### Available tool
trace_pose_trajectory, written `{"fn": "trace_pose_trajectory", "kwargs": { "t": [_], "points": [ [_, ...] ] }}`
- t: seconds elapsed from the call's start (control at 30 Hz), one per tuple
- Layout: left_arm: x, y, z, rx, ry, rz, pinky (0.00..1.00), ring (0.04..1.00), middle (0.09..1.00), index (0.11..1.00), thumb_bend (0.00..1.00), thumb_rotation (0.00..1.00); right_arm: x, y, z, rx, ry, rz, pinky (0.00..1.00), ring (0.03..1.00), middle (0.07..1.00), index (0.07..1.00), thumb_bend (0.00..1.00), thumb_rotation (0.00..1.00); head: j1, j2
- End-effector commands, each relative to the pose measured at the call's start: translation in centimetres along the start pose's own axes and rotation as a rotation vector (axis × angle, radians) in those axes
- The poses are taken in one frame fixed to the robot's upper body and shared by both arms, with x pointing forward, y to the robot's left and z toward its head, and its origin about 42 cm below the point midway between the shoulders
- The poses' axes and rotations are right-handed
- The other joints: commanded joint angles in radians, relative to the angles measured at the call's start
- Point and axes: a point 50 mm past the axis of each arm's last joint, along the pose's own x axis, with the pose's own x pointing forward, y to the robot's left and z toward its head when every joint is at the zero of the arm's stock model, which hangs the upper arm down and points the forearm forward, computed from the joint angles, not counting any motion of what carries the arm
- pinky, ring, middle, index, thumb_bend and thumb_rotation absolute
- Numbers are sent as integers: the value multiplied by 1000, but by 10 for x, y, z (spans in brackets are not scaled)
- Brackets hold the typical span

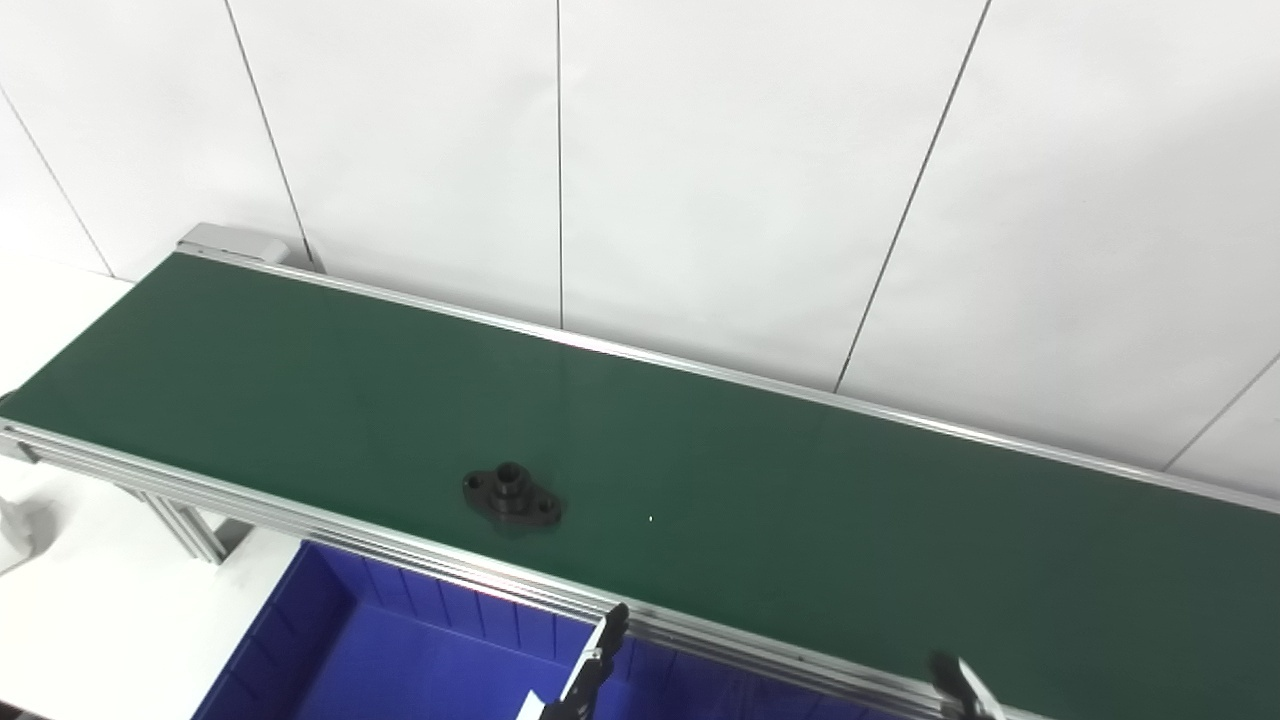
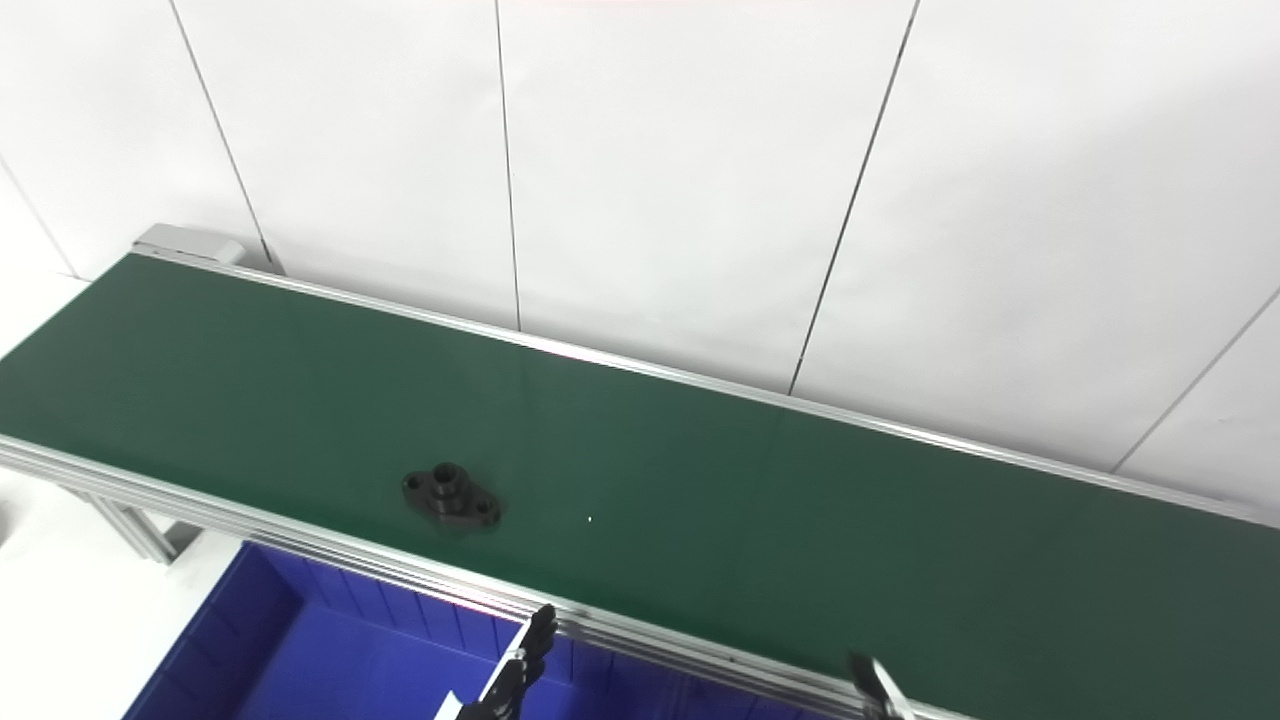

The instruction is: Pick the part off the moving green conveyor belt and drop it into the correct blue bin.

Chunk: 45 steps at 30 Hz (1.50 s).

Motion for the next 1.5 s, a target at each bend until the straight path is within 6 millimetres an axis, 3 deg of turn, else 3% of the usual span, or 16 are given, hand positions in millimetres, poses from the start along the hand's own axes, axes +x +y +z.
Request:
{"fn": "trace_pose_trajectory", "kwargs": {
  "t": [0.0, 0.3, 0.73, 1.13, 1.47],
  "points": [
    [4, -16, 12, -41, -41, -15, 1000, 1000, 1000, 1000, 819, 821, 19, -4, 15, -48, -34, -7, 685, 791, 814, 830, 913, 259, -4, 3],
    [4, -17, 16, -52, -47, -19, 1000, 1000, 1000, 1000, 806, 825, 100, -3, 47, -306, -65, 121, 658, 766, 784, 797, 919, 291, -19, 15],
    [4, -23, 22, -58, -54, -26, 1000, 1000, 1000, 1000, 780, 820, 184, 42, 88, -477, -65, 276, 650, 736, 778, 782, 946, 340, -5, 24],
    [2, -30, 28, -57, -51, -34, 1000, 1000, 1000, 1000, 780, 839, 225, 89, 95, -588, -76, 382, 580, 693, 743, 772, 966, 362, 15, 39],
    [2, -39, 32, -55, -54, -40, 1000, 1000, 1000, 1000, 792, 860, 237, 120, 95, -639, -85, 482, 551, 644, 708, 779, 959, 359, 44, 50]
  ]
}}
